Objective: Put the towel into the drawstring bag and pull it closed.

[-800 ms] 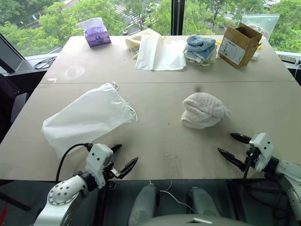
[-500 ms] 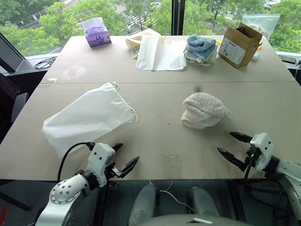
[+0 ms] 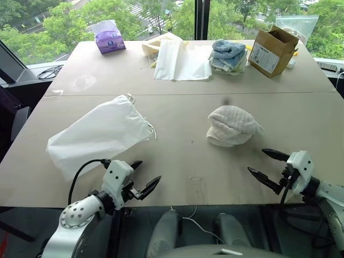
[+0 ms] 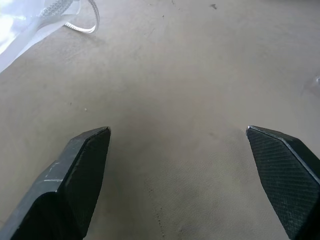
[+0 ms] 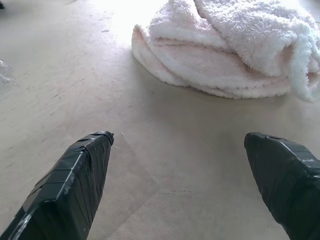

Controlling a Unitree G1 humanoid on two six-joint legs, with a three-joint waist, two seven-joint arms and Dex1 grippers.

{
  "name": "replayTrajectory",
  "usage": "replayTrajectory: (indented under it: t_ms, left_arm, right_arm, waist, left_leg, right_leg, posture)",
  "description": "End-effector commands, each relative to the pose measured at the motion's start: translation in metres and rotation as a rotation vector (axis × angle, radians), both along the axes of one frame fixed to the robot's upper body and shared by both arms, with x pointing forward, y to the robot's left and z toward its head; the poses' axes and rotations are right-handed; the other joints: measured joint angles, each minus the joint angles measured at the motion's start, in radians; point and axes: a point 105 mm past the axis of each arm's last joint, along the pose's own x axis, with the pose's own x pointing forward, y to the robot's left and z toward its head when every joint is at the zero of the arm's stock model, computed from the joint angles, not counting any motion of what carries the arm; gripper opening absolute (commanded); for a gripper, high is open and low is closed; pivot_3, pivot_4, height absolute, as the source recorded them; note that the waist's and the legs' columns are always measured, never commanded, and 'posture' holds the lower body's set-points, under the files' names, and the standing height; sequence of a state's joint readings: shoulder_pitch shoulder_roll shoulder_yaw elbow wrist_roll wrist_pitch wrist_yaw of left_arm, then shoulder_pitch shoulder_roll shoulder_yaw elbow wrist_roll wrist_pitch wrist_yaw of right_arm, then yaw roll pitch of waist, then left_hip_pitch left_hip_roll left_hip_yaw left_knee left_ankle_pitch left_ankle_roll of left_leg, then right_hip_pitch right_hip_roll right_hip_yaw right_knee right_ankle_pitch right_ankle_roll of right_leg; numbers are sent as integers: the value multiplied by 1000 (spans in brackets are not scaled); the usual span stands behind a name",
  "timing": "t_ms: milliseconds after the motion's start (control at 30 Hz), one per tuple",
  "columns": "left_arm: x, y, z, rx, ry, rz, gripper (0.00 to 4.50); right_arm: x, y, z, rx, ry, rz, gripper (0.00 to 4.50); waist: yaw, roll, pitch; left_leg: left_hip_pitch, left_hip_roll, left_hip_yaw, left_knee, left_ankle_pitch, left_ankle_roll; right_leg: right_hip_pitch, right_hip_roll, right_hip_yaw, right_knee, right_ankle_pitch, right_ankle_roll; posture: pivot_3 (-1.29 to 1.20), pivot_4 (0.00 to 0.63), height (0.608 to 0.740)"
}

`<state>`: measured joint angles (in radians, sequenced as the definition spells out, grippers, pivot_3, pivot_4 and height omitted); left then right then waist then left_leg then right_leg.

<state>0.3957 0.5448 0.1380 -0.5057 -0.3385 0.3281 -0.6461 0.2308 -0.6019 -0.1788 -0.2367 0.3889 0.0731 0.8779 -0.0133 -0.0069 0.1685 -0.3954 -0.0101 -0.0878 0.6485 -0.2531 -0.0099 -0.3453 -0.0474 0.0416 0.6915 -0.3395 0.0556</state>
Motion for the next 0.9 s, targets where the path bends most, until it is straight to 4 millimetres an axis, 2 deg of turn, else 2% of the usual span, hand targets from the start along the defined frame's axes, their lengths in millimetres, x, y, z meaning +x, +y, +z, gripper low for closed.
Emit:
replayTrajectory:
  t_ms: [33,167,267,433,567,667,900]
  left_arm:
    - [1,-16,17,-43,-54,-23,4495]
    - [10,-28,38,-165,-84,12,4495]
    - [17,-36,54,-221,-108,15,4495]
    - [31,-46,79,-248,-177,31,4495]
    - [50,-43,95,-277,-238,216,4495]
    - [67,-40,104,-218,-284,368,4495]
    - [112,-38,120,-34,-337,655,4495]
  right_arm:
    - [0,3,15,25,-66,23,4500]
    - [-2,13,29,88,-109,75,4500]
    - [-3,23,51,194,-159,122,4500]
    - [-1,41,84,257,-222,218,4500]
    - [-1,53,101,263,-244,292,4500]
    - [2,56,104,257,-246,309,4500]
    - [3,60,95,239,-224,324,4500]
  waist:
    - [0,0,0]
    - [1,0,0]
    - [0,0,0]
    - [-1,0,0]
    - [1,-2,1]
    - [3,-2,1]
    - [2,-5,2]
  left_leg:
    - [0,0,0,0,0,0]
    - [0,0,-1,0,0,0]
    - [0,0,-1,1,0,0]
    - [0,0,0,1,0,0]
    - [0,0,-1,2,0,0]
    - [-1,-1,-2,2,0,0]
    - [-2,-4,-2,3,0,0]
  right_leg:
    - [0,0,0,0,0,0]
    - [0,0,0,0,0,0]
    - [0,0,0,1,0,0]
    - [0,1,0,1,0,0]
    - [0,1,-1,1,0,1]
    - [0,1,-1,1,0,1]
    - [0,1,-2,2,0,1]
  posture:
    - [0,150,740]
    - [0,150,740]
    - [0,150,740]
    - [0,150,740]
    - [0,150,740]
    - [0,150,740]
    - [0,150,740]
